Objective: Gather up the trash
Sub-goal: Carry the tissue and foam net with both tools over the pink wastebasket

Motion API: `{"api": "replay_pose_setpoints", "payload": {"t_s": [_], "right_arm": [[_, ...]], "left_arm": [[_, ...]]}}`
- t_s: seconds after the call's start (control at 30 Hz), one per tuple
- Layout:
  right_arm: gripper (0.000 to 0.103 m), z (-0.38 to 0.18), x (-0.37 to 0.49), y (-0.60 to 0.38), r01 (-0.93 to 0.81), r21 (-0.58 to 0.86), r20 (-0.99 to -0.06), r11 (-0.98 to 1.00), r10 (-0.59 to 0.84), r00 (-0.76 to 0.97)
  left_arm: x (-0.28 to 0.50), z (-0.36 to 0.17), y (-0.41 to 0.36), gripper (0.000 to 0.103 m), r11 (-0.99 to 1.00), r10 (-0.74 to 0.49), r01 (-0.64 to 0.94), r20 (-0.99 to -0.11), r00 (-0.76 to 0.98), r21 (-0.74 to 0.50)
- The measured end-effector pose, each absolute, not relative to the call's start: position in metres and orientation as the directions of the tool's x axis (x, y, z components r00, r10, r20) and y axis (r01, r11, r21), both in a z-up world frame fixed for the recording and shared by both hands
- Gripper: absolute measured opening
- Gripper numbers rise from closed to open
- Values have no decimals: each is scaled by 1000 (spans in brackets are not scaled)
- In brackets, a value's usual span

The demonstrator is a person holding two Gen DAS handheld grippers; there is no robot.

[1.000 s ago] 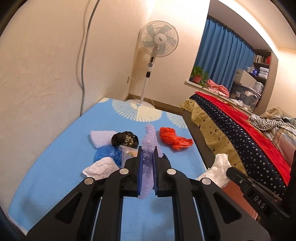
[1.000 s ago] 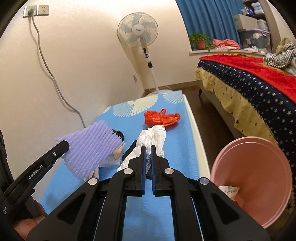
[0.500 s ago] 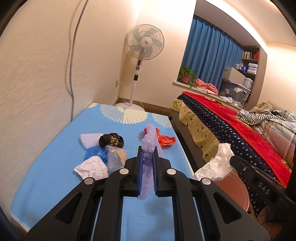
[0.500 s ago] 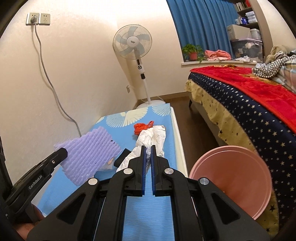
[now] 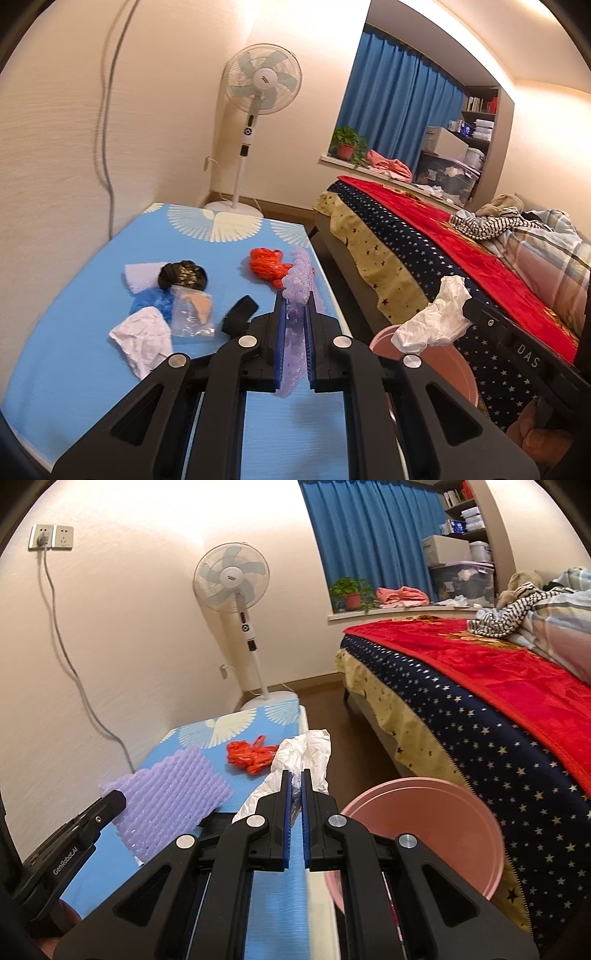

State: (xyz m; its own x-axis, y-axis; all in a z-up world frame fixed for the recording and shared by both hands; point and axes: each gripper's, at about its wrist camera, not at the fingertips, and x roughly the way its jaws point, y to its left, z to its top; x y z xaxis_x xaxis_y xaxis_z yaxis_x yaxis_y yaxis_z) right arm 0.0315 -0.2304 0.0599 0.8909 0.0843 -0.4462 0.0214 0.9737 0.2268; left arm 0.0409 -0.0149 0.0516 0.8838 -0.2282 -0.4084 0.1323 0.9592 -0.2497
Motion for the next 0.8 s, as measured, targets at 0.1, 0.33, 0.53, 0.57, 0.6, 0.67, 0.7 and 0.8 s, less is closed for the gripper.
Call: {"api": "replay_pose_setpoints", "payload": {"t_s": [0.1,0.33,0.53,0.57,0.6,0.67,0.7,0.8], "right_arm": [[5,59,32,-237,42,216,-449,975,61,891],[5,58,33,-252,97,209,-458,973,9,889],[5,59,32,-262,140,201,-458,970,-34,888],[5,59,32,-264,148,199,-458,969,-41,888],[5,59,32,-265,156,197,-458,968,-49,887],[5,59,32,-268,168,196,-459,966,-61,886],[5,58,33,-270,175,195,-459,965,-67,886],[5,58,33,-274,191,197,-460,962,-82,884]], "left_arm": [[42,52,-24,9,957,-242,149,-406,881,-249],[45,50,-39,9,952,-274,183,-409,871,-246],[50,46,-51,9,944,-304,211,-417,857,-254],[51,45,-53,9,943,-307,216,-418,855,-253],[51,45,-54,9,943,-310,218,-418,854,-253],[53,45,-58,9,940,-319,226,-419,850,-256],[54,44,-60,9,938,-324,231,-420,848,-257],[57,42,-65,9,934,-338,244,-421,842,-261]]}}
